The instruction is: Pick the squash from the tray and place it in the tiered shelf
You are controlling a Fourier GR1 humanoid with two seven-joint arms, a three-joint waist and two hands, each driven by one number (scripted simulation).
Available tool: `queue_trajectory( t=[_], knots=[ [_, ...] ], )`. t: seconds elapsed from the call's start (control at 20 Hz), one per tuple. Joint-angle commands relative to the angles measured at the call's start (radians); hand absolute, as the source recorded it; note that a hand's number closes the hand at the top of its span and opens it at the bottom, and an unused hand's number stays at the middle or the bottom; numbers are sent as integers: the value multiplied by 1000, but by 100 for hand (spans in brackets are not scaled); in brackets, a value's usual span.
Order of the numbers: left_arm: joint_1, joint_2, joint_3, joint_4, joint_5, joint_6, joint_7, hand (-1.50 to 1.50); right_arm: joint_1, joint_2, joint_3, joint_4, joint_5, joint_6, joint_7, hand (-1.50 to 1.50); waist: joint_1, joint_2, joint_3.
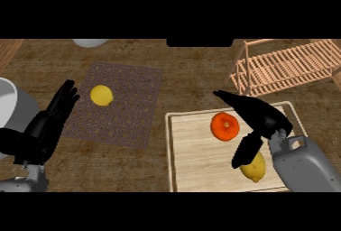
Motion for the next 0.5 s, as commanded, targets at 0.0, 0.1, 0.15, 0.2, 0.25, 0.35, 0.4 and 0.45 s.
queue_trajectory(
  t=[0.0,0.1,0.15,0.2,0.25,0.35,0.4,0.45],
  knots=[
    [-25,-8,-1,-19,-21,0,35,0,-74,35,21,98,107,0,8,-150,4,1,0],
    [-74,13,57,17,19,-23,40,0,-43,3,0,-5,92,54,83,-150,-5,0,0],
    [-32,-2,42,32,13,-43,4,0,-34,26,16,2,121,54,87,-150,-2,0,0],
    [-25,-6,27,80,-26,-36,-41,0,-35,-41,-5,86,158,35,-45,-150,-1,2,0],
    [-100,0,56,69,-4,-34,35,0,-53,25,-1,49,152,64,53,-150,-3,1,0],
    [12,-47,14,-1,-44,-5,-12,0,-32,34,4,93,167,78,41,-150,2,0,0],
    [47,3,62,-18,6,-66,-12,0,0,-2,-13,83,177,78,8,-150,2,0,0],
    [-28,-23,37,17,-51,-23,8,0,-2,45,5,80,186,89,54,-150,-2,0,0]
  ],
)
